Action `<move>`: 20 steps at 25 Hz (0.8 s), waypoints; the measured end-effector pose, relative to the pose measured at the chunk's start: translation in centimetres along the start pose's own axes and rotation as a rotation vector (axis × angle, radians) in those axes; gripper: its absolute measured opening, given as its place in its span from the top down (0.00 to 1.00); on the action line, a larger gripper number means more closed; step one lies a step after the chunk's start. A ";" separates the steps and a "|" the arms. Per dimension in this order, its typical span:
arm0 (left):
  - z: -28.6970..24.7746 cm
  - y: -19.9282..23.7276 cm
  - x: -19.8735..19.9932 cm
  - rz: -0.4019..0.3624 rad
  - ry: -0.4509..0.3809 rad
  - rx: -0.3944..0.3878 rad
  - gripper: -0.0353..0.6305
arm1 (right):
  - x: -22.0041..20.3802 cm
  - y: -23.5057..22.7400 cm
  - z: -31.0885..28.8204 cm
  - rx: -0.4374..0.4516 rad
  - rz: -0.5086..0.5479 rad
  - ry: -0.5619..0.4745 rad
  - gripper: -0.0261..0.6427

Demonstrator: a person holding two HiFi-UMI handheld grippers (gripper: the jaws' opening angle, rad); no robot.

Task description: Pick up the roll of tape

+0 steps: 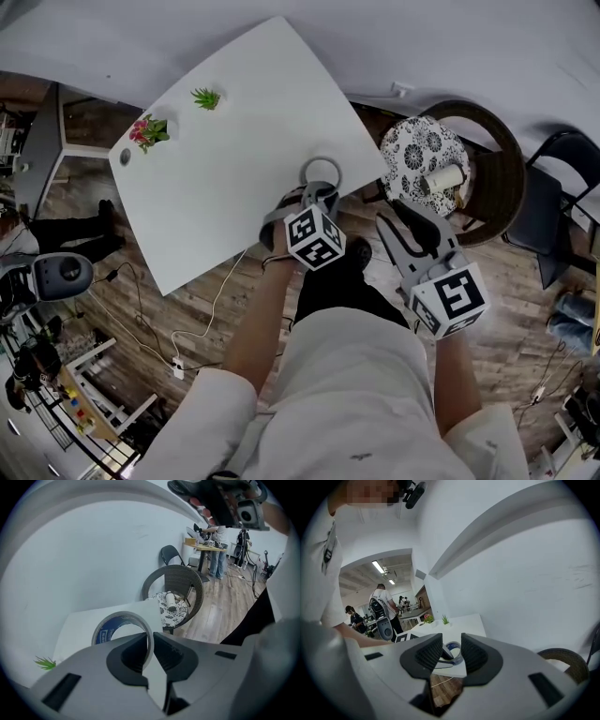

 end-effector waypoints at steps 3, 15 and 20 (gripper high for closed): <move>1.3 -0.1 0.3 0.009 -0.023 0.023 0.86 | 0.2 0.3 0.7 0.000 0.000 -0.015 0.77; 7.6 -1.4 2.6 0.110 -0.188 0.076 0.87 | 1.5 0.7 1.3 0.028 0.015 -0.090 0.77; 10.4 -1.1 2.7 0.156 -0.247 0.096 0.87 | 1.7 1.3 0.5 0.057 0.010 -0.106 0.78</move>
Point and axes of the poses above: the fingertips, and each gripper's own axes: z backward along the fingers, y to its left, x out of its top, the point moved 5 cm from there along z, backward along the fingers, and after that the axes turned 15 degrees about z, right-handed, at the moved point
